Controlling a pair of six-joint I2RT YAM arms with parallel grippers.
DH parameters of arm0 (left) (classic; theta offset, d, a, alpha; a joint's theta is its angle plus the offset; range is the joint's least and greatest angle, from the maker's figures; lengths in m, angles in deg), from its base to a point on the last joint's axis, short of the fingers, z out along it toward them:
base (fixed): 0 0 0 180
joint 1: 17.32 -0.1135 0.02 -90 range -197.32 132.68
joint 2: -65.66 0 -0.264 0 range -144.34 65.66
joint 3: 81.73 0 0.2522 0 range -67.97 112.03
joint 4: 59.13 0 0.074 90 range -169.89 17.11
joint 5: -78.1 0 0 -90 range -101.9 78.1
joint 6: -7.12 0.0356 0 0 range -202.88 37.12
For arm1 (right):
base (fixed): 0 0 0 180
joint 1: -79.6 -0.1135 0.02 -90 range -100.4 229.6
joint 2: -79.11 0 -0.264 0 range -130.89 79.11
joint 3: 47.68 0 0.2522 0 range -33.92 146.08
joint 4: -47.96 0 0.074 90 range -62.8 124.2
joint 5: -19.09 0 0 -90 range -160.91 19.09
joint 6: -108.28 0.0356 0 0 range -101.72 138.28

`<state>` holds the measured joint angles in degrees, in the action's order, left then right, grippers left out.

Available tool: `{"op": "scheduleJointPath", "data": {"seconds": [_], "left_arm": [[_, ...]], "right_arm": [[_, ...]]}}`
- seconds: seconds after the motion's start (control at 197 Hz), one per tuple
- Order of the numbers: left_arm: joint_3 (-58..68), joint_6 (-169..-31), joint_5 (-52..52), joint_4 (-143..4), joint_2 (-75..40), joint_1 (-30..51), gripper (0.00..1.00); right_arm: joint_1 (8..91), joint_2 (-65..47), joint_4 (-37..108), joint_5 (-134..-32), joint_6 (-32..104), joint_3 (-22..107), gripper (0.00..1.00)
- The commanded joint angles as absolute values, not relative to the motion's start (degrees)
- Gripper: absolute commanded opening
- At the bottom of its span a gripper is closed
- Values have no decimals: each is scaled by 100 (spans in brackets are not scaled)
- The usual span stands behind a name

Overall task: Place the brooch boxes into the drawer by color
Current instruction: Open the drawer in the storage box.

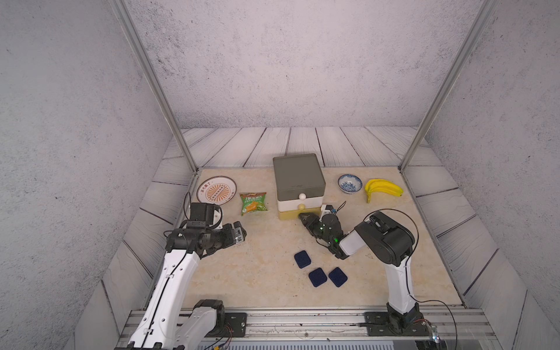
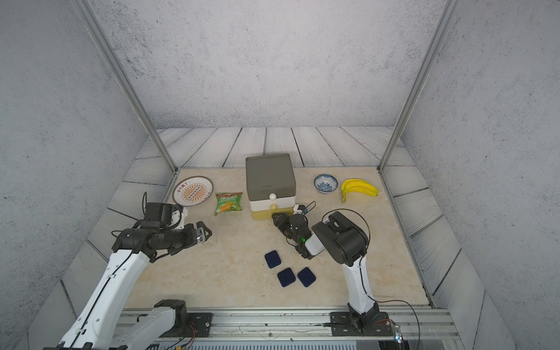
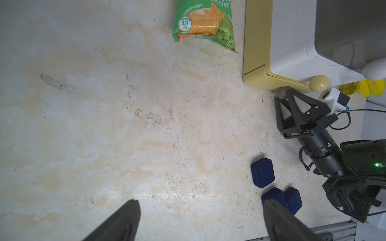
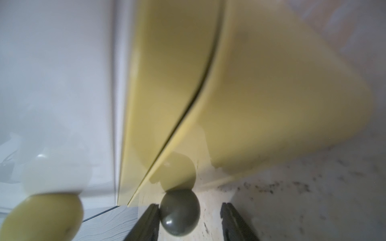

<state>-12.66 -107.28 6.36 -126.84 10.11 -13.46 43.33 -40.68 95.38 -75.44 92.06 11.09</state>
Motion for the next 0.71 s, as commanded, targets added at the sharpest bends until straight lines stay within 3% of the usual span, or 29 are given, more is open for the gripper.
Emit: {"op": "scheduleJointPath", "data": {"seconds": [0.0, 0.142, 0.34, 0.547, 0.704], "left_arm": [[-1260, -10658, 585, -12747, 994, -1394, 98], [-1252, -10646, 602, -12738, 957, -1393, 98], [-1226, -10634, 596, -12731, 940, -1393, 98], [-1242, -10632, 603, -12728, 920, -1392, 98], [-1256, -10632, 590, -12727, 941, -1395, 98]], "right_arm": [[4310, -4227, 9387, -7489, 9136, 1268, 52], [4310, -4248, 9289, -7520, 9096, 1405, 52], [4312, -4420, 9434, -7582, 9193, 1490, 41], [4304, -4484, 9500, -7618, 9203, 1590, 40], [4303, -4474, 9546, -7601, 9218, 1570, 24]]}}
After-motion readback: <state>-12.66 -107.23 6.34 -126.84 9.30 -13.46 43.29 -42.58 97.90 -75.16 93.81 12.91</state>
